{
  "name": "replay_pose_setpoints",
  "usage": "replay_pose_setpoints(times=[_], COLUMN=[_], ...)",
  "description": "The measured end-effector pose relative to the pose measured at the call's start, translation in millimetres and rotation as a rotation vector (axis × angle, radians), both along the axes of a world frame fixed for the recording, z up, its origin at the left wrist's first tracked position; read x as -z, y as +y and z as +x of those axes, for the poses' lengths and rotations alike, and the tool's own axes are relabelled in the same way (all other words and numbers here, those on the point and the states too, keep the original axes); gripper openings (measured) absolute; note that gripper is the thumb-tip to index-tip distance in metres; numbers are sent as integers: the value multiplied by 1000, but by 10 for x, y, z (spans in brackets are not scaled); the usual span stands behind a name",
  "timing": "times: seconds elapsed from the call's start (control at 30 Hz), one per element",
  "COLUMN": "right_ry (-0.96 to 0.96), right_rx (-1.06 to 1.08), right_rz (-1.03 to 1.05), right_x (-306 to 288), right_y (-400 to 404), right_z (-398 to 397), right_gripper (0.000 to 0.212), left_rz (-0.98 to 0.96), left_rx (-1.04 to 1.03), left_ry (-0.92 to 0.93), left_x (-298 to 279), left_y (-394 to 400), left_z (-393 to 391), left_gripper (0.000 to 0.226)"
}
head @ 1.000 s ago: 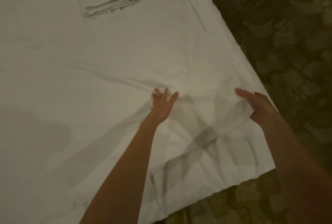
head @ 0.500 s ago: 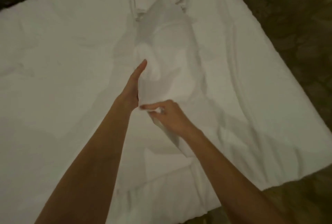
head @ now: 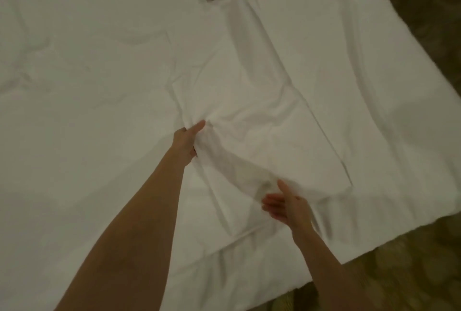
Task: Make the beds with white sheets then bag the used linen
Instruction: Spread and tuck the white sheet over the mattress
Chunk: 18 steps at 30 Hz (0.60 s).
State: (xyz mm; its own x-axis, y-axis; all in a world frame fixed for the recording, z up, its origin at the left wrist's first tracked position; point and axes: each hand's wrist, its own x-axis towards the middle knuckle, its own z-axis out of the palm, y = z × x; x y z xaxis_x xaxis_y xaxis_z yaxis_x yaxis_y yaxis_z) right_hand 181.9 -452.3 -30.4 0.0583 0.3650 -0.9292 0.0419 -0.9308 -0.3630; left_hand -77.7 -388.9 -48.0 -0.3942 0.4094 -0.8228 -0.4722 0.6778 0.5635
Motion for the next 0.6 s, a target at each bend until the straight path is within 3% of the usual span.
replay_pose_setpoints(times=[0.1,0.27,0.43,0.5,0.6], right_ry=[-51,-131,-441,-535,-485], right_rx=[-23,-45,70,207,476], right_rz=[-170,-199,100,231,331], right_x=[-51,-37,96,107,94], right_y=[-116,-96,-188,-184,-108], right_z=[131,124,231,269,324], right_gripper=[55,64,48,40,26], left_rz=[33,76,70,46,27], left_rx=[2,-86,-62,-44,-39], left_ry=[-12,-6,-15,-14,-39], left_x=[56,4,81,119,172], left_y=[10,140,67,-31,-176], left_z=[61,108,115,175,283], left_gripper=[41,38,47,49,38])
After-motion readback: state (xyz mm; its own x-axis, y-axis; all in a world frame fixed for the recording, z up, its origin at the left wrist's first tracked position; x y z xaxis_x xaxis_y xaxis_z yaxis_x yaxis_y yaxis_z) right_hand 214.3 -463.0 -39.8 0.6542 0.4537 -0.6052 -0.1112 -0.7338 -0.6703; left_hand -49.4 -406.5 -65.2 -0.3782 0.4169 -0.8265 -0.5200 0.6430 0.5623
